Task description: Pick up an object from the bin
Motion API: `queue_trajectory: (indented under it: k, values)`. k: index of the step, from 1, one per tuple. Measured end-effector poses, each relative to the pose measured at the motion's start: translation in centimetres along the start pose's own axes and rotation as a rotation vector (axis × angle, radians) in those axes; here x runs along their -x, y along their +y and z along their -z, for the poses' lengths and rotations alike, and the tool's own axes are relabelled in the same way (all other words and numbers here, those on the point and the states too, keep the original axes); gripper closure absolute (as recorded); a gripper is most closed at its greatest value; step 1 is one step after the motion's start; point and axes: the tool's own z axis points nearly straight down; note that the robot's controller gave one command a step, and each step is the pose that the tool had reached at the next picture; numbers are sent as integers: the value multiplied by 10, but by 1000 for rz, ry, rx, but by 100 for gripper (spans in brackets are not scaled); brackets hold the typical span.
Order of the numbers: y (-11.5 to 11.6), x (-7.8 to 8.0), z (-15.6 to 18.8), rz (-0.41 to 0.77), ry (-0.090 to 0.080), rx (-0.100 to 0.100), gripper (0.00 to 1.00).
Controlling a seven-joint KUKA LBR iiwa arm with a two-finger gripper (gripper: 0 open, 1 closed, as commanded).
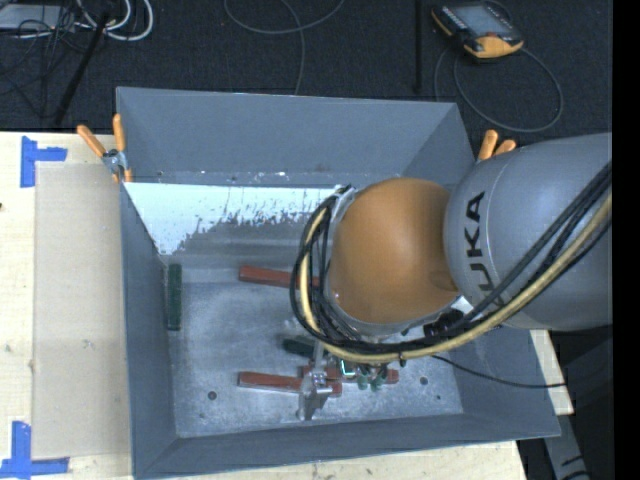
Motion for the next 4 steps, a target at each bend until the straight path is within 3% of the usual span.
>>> queue_trajectory:
  k: [1,2,3,4]
  values:
    - [-1,2,3,-4,-7,1,0]
    - [-10,15,-46,25,-15,3,0]
    - [-18,6,-122,-118,-18,5,100]
    - [-18,6,-122,-118,-18,6,100]
